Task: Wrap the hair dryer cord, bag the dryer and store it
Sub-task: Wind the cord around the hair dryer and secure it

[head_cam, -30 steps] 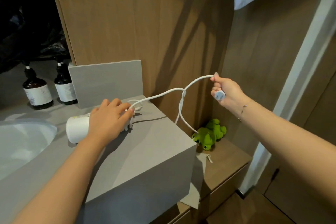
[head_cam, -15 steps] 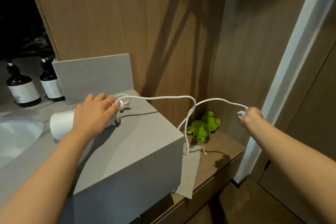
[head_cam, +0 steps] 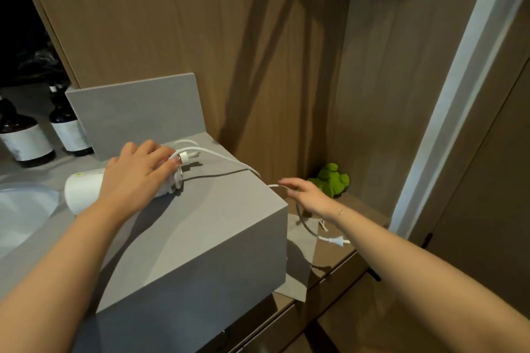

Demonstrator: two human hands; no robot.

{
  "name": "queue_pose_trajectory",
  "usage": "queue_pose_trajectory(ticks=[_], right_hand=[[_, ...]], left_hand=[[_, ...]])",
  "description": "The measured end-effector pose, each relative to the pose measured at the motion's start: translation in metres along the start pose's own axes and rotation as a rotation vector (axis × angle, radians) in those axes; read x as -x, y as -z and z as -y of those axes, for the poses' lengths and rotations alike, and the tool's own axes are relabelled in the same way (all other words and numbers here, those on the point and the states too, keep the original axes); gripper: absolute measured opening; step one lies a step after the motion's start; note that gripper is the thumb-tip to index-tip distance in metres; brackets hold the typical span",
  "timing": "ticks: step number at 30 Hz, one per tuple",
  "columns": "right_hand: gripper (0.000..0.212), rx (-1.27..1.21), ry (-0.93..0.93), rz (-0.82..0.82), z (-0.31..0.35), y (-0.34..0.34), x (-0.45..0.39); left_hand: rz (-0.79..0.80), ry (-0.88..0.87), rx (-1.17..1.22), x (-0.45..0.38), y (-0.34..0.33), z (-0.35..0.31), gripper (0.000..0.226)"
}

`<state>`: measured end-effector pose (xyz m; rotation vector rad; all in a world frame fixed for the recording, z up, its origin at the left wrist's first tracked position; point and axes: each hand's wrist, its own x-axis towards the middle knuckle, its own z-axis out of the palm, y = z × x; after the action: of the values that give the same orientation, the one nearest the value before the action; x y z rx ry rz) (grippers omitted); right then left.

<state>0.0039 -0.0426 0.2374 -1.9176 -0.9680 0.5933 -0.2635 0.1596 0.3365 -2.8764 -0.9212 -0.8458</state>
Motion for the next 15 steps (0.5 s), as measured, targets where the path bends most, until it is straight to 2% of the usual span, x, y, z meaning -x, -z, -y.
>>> queue_pose_trajectory(ticks=[2, 4, 7, 12, 15], right_hand=[[0.038, -0.172, 0.031, 0.108, 0.031, -0.013, -0.011], [0.039, -0.218, 0.052, 0.201, 0.051, -0.022, -0.024], [0.036, -0.147, 0.115, 0.198, 0.061, -0.023, -0.039], [0.066, 0.001, 0.190, 0.266, 0.055, -0.007, -0.037], [0.055, 0.053, 0.177, 0.289, 0.041, 0.021, -0.029]], left_hand=[[0.004, -0.001, -0.003, 0.000, 0.000, 0.001, 0.067], [-0.003, -0.005, -0.005, 0.000, -0.001, 0.003, 0.066], [-0.006, 0.004, -0.009, -0.001, -0.002, 0.002, 0.068], [0.008, 0.025, -0.010, -0.004, -0.002, 0.002, 0.064], [0.010, 0.032, -0.020, -0.005, -0.002, 0.001, 0.057]])
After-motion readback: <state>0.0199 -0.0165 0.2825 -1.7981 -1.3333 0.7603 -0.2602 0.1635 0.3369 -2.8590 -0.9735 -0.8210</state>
